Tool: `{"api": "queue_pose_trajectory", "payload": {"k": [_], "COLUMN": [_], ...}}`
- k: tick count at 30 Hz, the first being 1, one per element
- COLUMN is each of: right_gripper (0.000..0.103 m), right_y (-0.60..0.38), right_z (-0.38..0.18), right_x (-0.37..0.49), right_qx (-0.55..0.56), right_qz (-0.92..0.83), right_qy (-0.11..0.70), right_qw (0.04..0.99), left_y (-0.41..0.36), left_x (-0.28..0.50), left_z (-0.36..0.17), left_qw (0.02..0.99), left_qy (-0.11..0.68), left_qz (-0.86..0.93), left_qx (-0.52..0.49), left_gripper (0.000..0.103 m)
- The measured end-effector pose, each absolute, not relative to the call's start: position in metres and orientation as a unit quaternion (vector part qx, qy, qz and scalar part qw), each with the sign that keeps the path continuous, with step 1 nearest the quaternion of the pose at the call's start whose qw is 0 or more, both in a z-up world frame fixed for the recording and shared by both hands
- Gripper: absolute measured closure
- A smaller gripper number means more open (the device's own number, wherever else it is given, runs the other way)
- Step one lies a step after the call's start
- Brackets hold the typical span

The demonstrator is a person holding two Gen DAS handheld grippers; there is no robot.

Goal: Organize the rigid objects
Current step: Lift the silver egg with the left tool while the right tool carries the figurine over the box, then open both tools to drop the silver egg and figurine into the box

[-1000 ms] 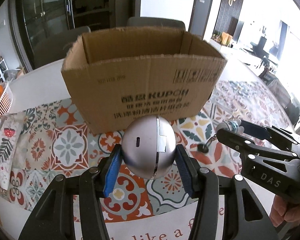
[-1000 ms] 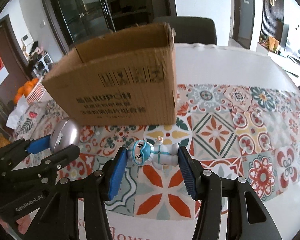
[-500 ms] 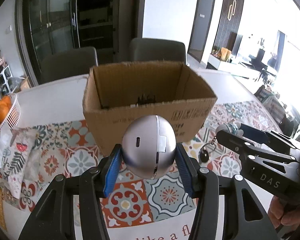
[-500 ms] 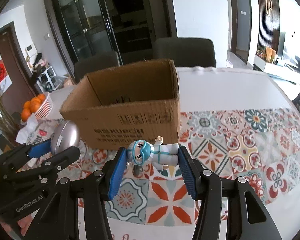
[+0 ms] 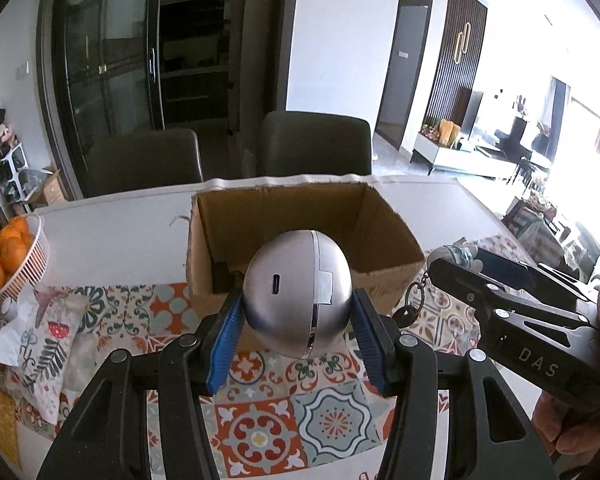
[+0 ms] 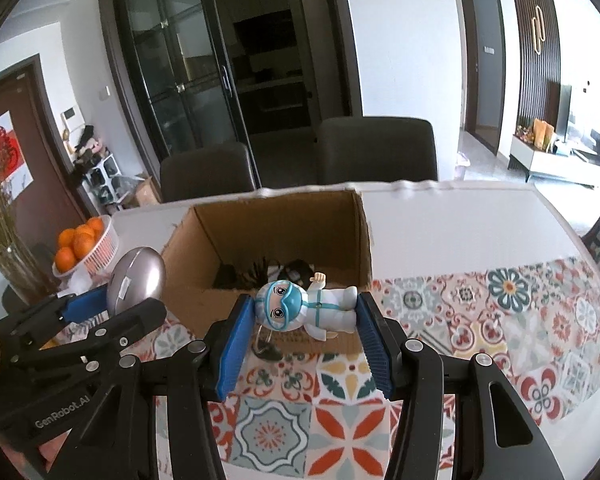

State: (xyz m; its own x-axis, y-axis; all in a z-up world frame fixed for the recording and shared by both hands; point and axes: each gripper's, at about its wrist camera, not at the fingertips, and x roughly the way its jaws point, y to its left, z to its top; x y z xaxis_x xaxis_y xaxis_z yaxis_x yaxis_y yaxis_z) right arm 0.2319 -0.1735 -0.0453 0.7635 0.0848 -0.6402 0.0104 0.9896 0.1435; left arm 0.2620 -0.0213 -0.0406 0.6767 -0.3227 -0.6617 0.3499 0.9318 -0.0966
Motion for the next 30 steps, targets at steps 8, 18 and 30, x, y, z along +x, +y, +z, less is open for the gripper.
{"api": "queue_pose_trajectory", "payload": {"k": [8, 18, 30], "right_gripper": [0.050, 0.050, 0.050], "right_y": [-0.170, -0.165, -0.168], "right_z": [-0.025, -0.007, -0.017], "right_x": [0.250, 0.280, 0.328], "right_qx": [0.066, 0.050, 0.049], "right_qz": [0.026, 0.034, 0.039], "right_qy": [0.332, 0.331, 0.369], "right_qw": [0.941, 0.942, 0.927], "left_y": [-0.018, -0.019, -0.031], "left_x": [0.280, 0.310, 0.348], "left_z": [-0.024, -0.013, -0.020], "left_qw": [0.920, 0.918, 0.911], "left_qy": [0.348, 0.351, 0.372], "left_qz": [-0.182, -0.185, -0.176], "left_qx": [0.018, 0.015, 0.043], "left_gripper": [0.050, 0.050, 0.050]}}
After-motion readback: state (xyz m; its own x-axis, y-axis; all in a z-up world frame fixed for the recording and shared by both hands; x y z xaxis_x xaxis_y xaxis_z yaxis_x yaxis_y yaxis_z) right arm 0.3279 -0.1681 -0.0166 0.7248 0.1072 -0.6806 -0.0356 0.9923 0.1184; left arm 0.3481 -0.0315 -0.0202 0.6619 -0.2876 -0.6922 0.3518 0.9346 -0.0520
